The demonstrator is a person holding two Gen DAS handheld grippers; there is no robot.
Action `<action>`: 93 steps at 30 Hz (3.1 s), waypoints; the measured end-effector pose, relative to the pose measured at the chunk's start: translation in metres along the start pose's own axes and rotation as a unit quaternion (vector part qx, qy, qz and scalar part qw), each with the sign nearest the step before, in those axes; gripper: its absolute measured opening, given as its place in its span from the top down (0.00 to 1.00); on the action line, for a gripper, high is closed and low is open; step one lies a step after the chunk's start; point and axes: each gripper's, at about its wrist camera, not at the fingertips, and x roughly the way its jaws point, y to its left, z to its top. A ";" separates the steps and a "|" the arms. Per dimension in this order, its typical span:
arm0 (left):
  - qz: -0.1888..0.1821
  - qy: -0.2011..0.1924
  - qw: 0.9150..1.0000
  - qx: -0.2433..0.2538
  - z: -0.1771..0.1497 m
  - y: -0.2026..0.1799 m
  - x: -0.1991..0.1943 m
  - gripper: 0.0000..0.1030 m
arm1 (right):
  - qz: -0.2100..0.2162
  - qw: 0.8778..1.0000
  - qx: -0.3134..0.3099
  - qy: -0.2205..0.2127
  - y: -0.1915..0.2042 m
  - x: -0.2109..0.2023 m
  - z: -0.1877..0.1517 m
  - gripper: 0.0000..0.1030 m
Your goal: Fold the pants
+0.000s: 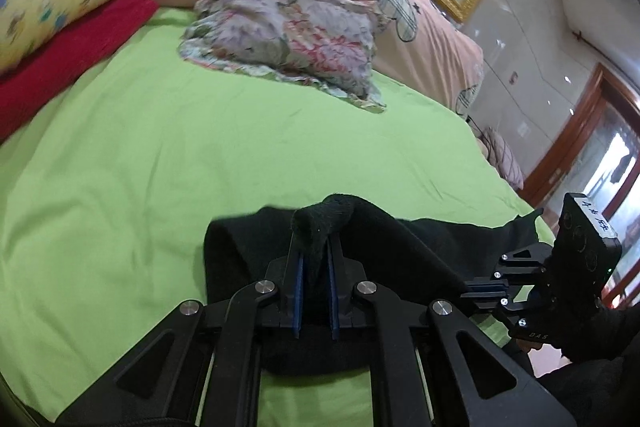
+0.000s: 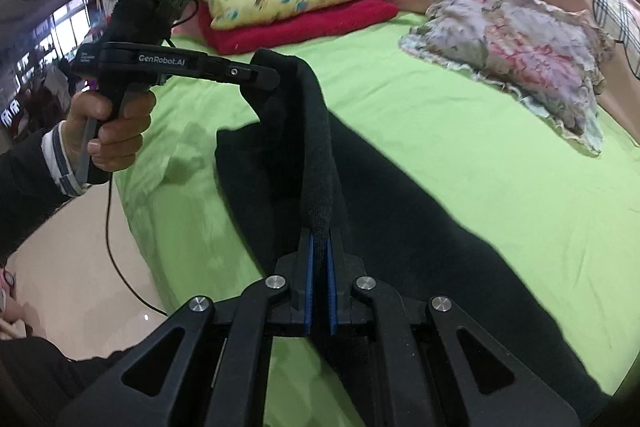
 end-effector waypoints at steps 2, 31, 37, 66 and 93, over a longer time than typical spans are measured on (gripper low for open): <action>0.009 -0.006 1.000 -0.010 -0.011 0.006 -0.002 0.90 | 0.003 1.000 -0.004 0.005 0.004 0.002 -0.004 0.93; 0.039 -0.040 0.977 -0.206 -0.047 0.011 -0.047 0.32 | 0.044 0.988 0.142 -0.040 -0.050 -0.035 -0.002 0.52; 0.049 -0.016 0.973 -0.227 -0.055 0.012 -0.026 0.32 | 0.007 0.982 0.183 -0.040 -0.091 -0.041 -0.004 0.52; 0.106 -0.071 0.978 -0.165 -0.021 -0.001 -0.008 0.82 | 0.017 0.987 0.153 0.047 -0.132 0.026 0.029 0.87; 0.143 -0.110 0.971 -0.154 0.004 0.001 -0.074 0.31 | 0.016 0.960 0.265 -0.084 -0.131 -0.050 0.006 0.38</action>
